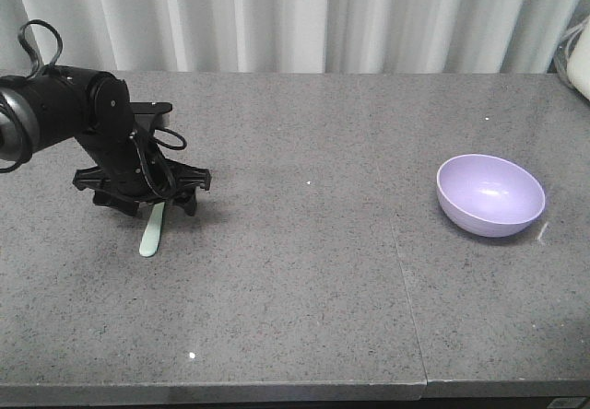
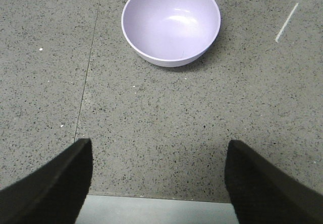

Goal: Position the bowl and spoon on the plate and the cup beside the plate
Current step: 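Open the left gripper and lower it onto the spoon handle, then close the left gripper on the spoon handle and lift it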

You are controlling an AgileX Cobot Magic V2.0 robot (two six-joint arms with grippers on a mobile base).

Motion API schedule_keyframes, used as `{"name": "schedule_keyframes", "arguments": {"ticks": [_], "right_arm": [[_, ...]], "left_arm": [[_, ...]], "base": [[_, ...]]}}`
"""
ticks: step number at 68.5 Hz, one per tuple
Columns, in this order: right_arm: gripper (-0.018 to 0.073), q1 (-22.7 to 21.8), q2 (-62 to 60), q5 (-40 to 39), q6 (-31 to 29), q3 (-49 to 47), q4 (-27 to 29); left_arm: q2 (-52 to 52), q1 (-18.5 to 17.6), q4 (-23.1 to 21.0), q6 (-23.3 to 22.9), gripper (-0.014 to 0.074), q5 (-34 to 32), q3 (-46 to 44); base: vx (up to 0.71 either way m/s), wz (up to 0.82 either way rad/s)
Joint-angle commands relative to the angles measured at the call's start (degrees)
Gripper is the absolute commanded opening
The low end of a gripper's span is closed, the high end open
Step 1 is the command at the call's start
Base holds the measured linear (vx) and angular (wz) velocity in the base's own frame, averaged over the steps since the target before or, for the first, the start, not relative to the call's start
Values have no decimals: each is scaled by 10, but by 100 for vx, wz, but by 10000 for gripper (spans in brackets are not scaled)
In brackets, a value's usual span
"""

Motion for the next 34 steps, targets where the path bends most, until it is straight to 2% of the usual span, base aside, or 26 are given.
{"name": "schedule_keyframes", "arguments": {"ticks": [1,22,34], "right_arm": [[538,-3,-2,-29,-4,-18,0],[538,-3,-2,-28,-4,-18,0],[538,-3,-2,-28,-4,-18,0]], "left_arm": [[-26,-4,-1,-8,590,-21,-16],[-14,-4,-1,-18,573,-18,-16],[-14,-4,0,-18,457,-10,-16]], "base": [[0,0],[0,0],[0,0]]}}
